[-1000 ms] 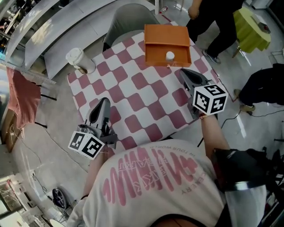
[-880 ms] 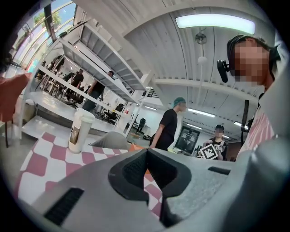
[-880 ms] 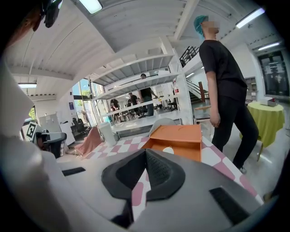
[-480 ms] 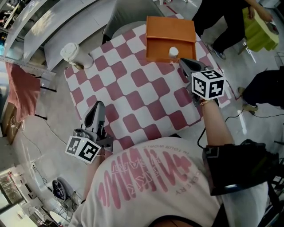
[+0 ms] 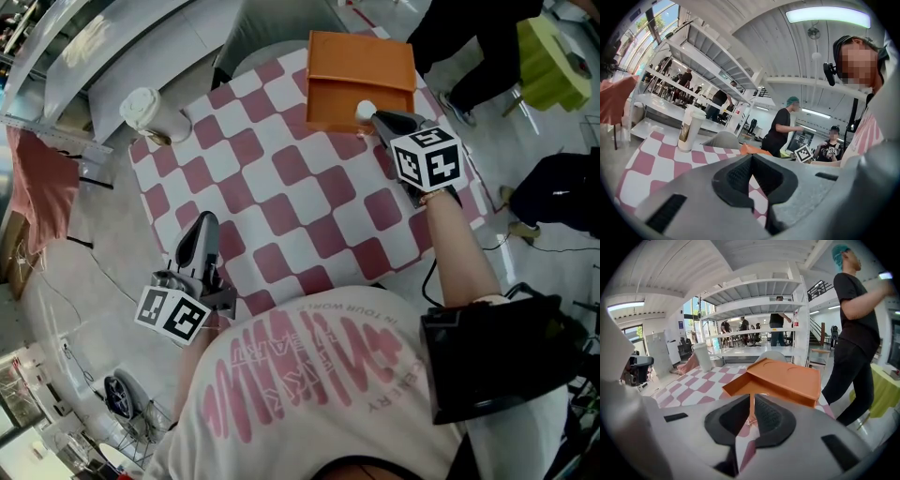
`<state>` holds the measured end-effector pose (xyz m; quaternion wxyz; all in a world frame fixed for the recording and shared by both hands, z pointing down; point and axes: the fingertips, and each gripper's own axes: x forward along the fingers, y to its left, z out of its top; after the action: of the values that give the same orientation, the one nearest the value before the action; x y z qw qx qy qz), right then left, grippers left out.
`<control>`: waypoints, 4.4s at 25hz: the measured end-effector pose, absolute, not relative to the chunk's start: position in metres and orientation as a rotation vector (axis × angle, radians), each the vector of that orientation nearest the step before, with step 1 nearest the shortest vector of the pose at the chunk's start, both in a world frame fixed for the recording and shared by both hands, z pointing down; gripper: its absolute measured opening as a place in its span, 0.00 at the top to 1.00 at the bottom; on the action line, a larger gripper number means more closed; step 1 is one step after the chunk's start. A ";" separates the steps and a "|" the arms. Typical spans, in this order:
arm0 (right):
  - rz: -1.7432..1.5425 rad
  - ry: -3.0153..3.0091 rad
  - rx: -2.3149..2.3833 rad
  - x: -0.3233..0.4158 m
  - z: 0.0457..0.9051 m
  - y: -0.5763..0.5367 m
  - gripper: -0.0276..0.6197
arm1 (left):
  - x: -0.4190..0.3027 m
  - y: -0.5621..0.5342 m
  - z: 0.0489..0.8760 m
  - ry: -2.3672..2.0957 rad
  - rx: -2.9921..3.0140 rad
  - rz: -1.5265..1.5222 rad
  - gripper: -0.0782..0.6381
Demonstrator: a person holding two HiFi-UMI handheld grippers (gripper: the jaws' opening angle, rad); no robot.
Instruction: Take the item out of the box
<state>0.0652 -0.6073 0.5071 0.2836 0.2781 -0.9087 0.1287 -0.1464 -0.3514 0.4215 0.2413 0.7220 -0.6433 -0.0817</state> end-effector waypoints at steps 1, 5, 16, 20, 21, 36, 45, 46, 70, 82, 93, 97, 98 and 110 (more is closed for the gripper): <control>0.346 -2.426 0.739 0.064 0.510 -0.610 0.94 | -0.147 -0.352 0.423 -1.761 1.971 -0.219 0.88; 0.348 -2.404 0.739 0.060 0.518 -0.621 0.83 | -0.149 -0.350 0.433 -1.766 1.937 -0.216 0.88; 0.296 -2.283 0.664 0.048 0.544 -0.634 0.63 | -0.160 -0.336 0.437 -1.805 1.898 -0.226 0.88; 0.249 -2.234 0.657 0.047 0.552 -0.639 0.63 | -0.161 -0.331 0.439 -1.811 1.884 -0.226 0.88; 0.256 -2.229 0.654 0.046 0.554 -0.640 0.63 | -0.161 -0.330 0.439 -1.813 1.883 -0.226 0.88; 0.236 -2.161 0.635 0.047 0.566 -0.643 0.72 | -0.156 -0.324 0.438 -1.821 1.888 -0.232 0.88; 0.215 -2.154 0.661 0.049 0.564 -0.643 0.73 | -0.159 -0.317 0.433 -1.835 1.892 -0.233 0.88; 0.209 -2.159 0.671 0.049 0.563 -0.643 0.73 | -0.159 -0.317 0.433 -1.836 1.895 -0.235 0.88; 0.113 -2.321 0.980 0.071 0.465 -0.597 0.74 | -0.149 -0.307 0.411 -1.711 2.050 -0.335 0.88; -0.020 -2.459 1.131 0.077 0.391 -0.531 0.74 | -0.139 -0.290 0.372 -1.609 2.246 -0.340 0.88; -0.115 -2.511 1.193 0.078 0.344 -0.454 0.74 | -0.143 -0.250 0.349 -1.558 2.330 -0.370 0.88; -0.121 -2.518 1.222 0.077 0.338 -0.418 0.74 | -0.146 -0.225 0.345 -1.524 2.359 -0.368 0.88; -0.103 -2.524 1.230 0.077 0.337 -0.412 0.74 | -0.146 -0.221 0.343 -1.516 2.365 -0.363 0.88; 0.005 -2.509 1.307 0.072 0.347 -0.333 0.74 | -0.156 -0.169 0.343 -1.428 2.416 -0.367 0.88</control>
<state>0.0716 -0.3334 0.3474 0.1556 0.4563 -0.8761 0.0019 -0.1556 -0.1687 0.3425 0.1553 0.8433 -0.4984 -0.1281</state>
